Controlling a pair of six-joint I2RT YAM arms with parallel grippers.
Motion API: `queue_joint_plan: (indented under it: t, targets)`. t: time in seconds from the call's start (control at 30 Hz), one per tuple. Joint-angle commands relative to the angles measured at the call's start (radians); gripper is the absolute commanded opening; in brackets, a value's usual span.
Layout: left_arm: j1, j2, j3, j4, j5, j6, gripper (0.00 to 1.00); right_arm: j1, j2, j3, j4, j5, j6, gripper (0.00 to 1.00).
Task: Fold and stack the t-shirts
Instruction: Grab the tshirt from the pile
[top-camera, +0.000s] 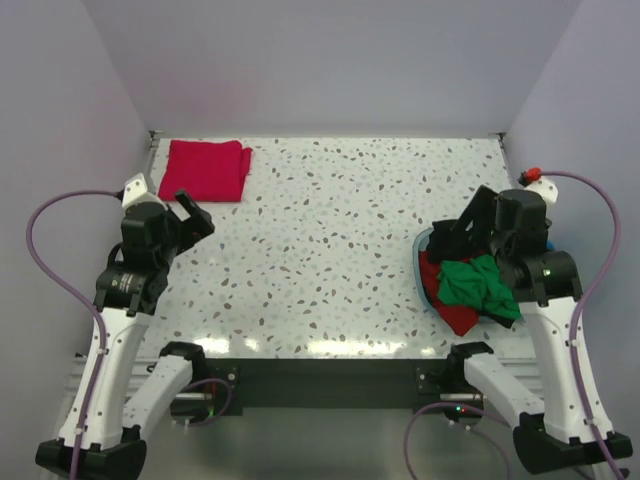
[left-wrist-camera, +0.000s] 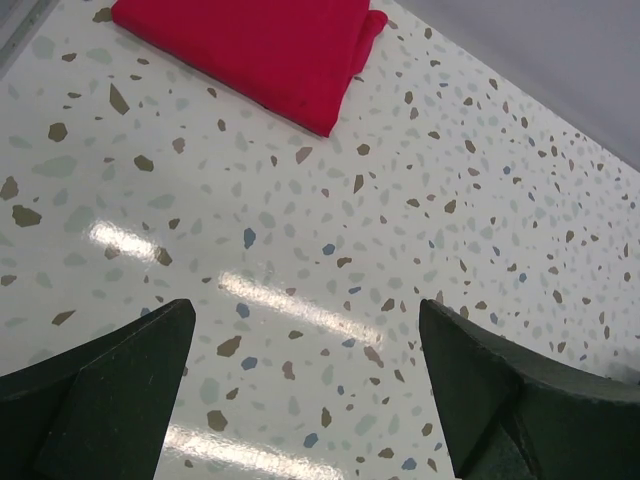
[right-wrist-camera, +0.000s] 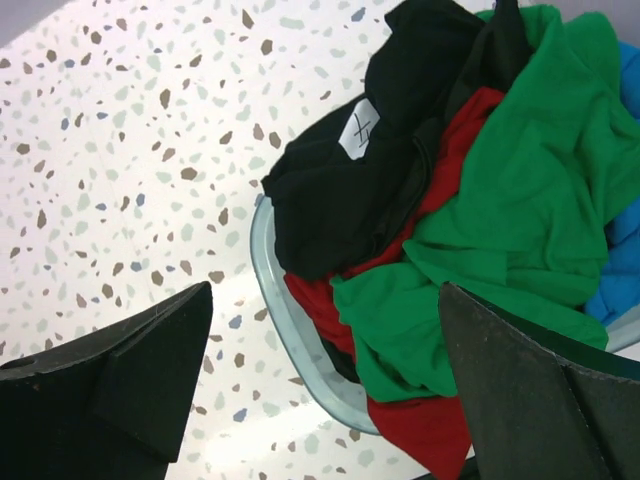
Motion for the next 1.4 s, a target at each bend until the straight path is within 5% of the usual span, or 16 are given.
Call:
queue_joint_plan:
  t: [0.0, 0.33, 0.5, 0.73, 0.93, 1.13, 1.27, 1.37]
  targets:
    - [0.007, -0.008, 0.033, 0.004, -0.011, 0.033, 1.0, 0.001, -0.032, 0.01, 0.059, -0.012, -0.04, 0.99]
    - [0.007, 0.005, -0.005, 0.042, 0.014, 0.028, 1.0, 0.001, 0.024, 0.019, -0.094, 0.032, -0.04, 0.99]
    - [0.007, 0.03, -0.036, 0.068, 0.028, 0.033, 1.0, -0.001, 0.084, -0.069, -0.177, 0.159, 0.065, 0.99]
    - [0.007, 0.079, -0.067, 0.088, 0.043, 0.033, 1.0, -0.059, 0.086, -0.226, -0.126, 0.097, 0.153, 0.99]
    - [0.007, 0.09, -0.079, 0.105, 0.057, 0.026, 1.0, -0.124, 0.093, -0.327, -0.07, 0.038, 0.153, 0.78]
    - [0.007, 0.099, -0.076, 0.103, 0.054, 0.025, 1.0, -0.131, 0.113, -0.392, 0.053, -0.04, 0.151, 0.46]
    - [0.007, 0.094, -0.073, 0.097, 0.052, 0.022, 1.0, -0.131, 0.098, -0.334, 0.017, 0.029, 0.142, 0.0]
    - [0.007, 0.084, -0.071, 0.099, 0.057, 0.019, 1.0, -0.133, 0.064, -0.234, -0.081, 0.125, 0.141, 0.0]
